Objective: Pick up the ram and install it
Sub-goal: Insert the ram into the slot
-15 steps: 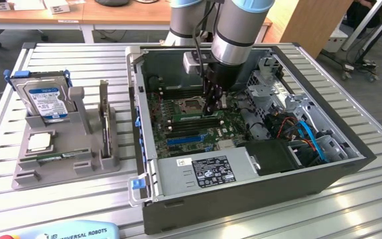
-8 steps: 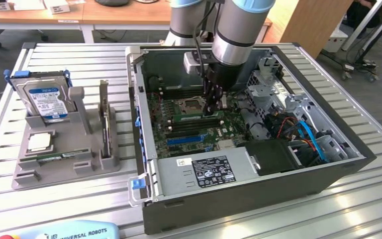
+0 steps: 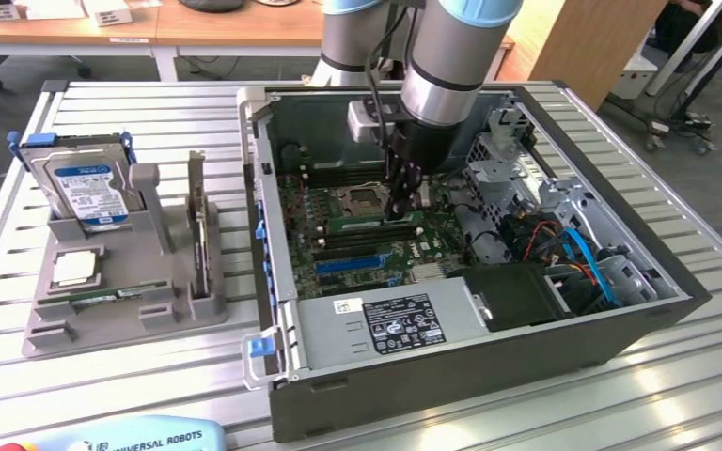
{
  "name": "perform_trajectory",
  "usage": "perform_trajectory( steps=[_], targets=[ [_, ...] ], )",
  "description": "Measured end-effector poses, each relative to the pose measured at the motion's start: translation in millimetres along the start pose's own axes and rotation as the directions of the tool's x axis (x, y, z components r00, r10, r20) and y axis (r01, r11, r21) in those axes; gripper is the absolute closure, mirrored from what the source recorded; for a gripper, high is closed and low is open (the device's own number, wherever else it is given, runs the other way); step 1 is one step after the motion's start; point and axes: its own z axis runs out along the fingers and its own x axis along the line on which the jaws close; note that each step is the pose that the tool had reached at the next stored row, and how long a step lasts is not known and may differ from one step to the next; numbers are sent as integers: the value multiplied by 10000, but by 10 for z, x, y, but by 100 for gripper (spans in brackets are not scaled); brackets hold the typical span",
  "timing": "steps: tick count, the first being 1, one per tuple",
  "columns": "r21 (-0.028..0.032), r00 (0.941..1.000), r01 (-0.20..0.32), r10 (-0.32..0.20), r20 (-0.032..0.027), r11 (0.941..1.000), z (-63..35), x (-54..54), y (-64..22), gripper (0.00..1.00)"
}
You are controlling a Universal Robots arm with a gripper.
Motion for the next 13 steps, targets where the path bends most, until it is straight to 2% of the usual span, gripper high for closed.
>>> perform_trajectory(
  steps=[5, 13],
  targets=[
    [0, 10000, 0, 0, 0, 10000, 39, 1, -2, 88],
    [-1, 10000, 0, 0, 0, 10000, 39, 1, -16, 88]
  ],
)
